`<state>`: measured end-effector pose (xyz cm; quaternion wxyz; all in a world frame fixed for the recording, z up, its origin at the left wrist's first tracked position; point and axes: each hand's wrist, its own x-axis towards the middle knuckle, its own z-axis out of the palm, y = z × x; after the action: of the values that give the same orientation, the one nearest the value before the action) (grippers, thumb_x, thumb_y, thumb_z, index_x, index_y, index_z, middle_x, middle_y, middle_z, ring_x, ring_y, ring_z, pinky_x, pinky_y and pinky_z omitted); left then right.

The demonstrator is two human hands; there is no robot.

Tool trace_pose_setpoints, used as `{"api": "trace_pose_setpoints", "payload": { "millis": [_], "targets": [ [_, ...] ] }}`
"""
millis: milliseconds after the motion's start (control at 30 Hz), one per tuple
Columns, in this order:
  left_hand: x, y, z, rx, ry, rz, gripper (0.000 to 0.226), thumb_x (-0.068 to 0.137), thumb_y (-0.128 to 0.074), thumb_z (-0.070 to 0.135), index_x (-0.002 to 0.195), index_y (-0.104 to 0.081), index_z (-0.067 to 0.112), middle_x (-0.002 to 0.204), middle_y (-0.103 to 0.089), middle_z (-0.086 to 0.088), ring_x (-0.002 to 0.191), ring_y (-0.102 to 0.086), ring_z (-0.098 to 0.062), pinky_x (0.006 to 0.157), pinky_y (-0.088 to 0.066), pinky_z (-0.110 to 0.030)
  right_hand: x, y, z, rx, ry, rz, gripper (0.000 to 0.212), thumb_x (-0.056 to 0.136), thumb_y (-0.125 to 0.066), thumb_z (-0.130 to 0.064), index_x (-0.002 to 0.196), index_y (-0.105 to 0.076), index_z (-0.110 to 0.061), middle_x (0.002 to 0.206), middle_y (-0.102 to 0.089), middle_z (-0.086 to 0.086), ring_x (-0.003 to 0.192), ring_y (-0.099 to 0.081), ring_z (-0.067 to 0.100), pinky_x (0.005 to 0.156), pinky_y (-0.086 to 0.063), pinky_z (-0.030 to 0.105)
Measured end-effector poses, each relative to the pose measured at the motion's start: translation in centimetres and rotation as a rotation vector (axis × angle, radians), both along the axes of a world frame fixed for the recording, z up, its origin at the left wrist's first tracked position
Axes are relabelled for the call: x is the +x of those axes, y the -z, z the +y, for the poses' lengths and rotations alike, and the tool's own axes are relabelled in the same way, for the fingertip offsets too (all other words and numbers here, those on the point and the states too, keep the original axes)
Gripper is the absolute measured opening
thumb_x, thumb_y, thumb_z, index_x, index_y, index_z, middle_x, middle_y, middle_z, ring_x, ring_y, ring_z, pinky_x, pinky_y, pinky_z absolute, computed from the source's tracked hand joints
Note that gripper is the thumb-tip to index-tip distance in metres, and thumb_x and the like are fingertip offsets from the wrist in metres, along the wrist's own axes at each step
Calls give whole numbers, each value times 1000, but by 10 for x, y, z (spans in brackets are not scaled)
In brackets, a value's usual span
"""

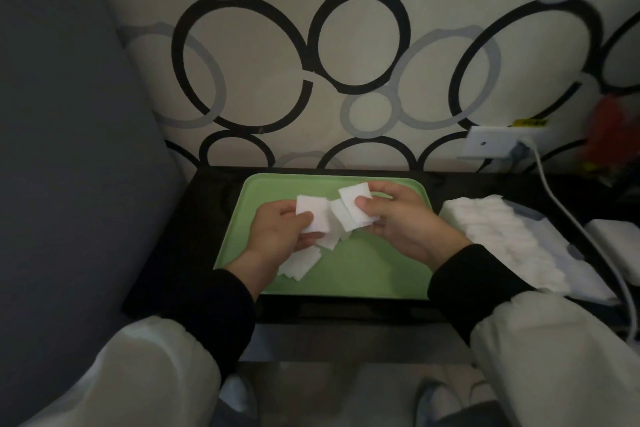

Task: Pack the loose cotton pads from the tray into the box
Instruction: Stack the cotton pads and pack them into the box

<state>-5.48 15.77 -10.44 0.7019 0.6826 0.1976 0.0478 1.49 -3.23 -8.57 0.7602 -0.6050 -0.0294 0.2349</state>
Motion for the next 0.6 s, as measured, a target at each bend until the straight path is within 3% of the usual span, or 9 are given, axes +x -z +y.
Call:
{"api": "trace_pose_setpoints", "payload": {
  "millis": [167,333,467,600],
  "targets": [
    [0,-7,-16,-26,162,6,15,93,-66,10,108,-71,8,92,-78,-8,79,-76,-22,63,-59,-24,-5,-8,-8,-127,-73,-145,31,84,-70,0,114,-66,-8,101,-72,15,90,-68,26,83,-54,41],
    [-1,-11,-25,-3,308,28,12,91,-66,8,99,-74,14,90,-78,-3,80,-75,-15,62,-58,-21,-4,-9,-14,-221,-68,-243,30,73,-83,-11,100,-72,-18,94,-76,11,92,-66,29,85,-45,42],
    [-3,-15,-30,6,404,32,24,94,-57,1,102,-72,17,90,-78,0,79,-74,-12,64,-58,-20,-7,-13,-16,-334,-89,-327,27,76,-80,-3,99,-71,-15,79,-74,2,69,-66,6,65,-46,16],
    [-5,-17,-29,5,465,35,23,93,-60,1,104,-73,17,96,-77,-3,82,-73,-10,66,-57,-19,-8,-12,-15,-395,-95,-375,29,74,-83,-4,99,-72,-13,89,-76,13,81,-70,18,82,-52,28]
  ]
}}
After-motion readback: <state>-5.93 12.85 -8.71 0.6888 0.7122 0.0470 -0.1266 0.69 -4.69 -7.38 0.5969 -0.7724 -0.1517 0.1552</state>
